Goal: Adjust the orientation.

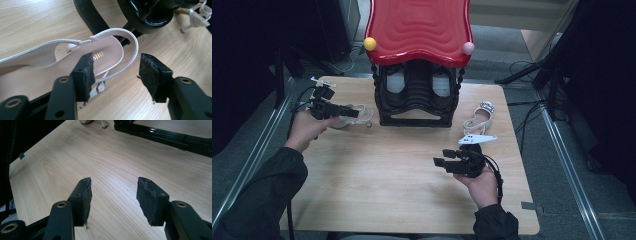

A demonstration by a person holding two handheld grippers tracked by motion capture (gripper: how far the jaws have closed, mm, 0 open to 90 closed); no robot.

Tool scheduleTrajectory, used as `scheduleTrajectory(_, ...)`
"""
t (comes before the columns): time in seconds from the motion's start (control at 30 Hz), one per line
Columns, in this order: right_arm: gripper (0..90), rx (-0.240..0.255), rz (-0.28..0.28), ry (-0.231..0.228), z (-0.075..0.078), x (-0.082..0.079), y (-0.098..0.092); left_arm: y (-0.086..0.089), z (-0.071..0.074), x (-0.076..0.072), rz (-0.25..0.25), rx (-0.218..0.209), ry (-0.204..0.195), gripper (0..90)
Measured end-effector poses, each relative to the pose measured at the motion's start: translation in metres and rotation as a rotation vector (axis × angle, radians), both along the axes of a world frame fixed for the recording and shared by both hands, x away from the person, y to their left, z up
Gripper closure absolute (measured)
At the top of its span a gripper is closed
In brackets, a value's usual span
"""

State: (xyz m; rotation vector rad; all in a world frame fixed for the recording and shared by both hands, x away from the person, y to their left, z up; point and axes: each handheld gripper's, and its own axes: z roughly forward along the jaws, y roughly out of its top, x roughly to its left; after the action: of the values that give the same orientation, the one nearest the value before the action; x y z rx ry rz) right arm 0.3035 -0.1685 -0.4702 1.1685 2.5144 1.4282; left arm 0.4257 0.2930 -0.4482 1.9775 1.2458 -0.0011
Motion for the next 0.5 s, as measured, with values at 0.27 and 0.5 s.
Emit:
scheduleTrajectory(0.27,46.7,-0.006,0.001,0.001,-0.001,0.000,0.000,-0.016,-0.014,0.003,-0.025,0.055,0.016,48.1)
scheduleTrajectory(0.5,47.3,0.006,-0.010,0.000,-0.001,0.000,-0.004,-0.016,-0.014,-0.001,-0.043,0.074,0.031,85.6)
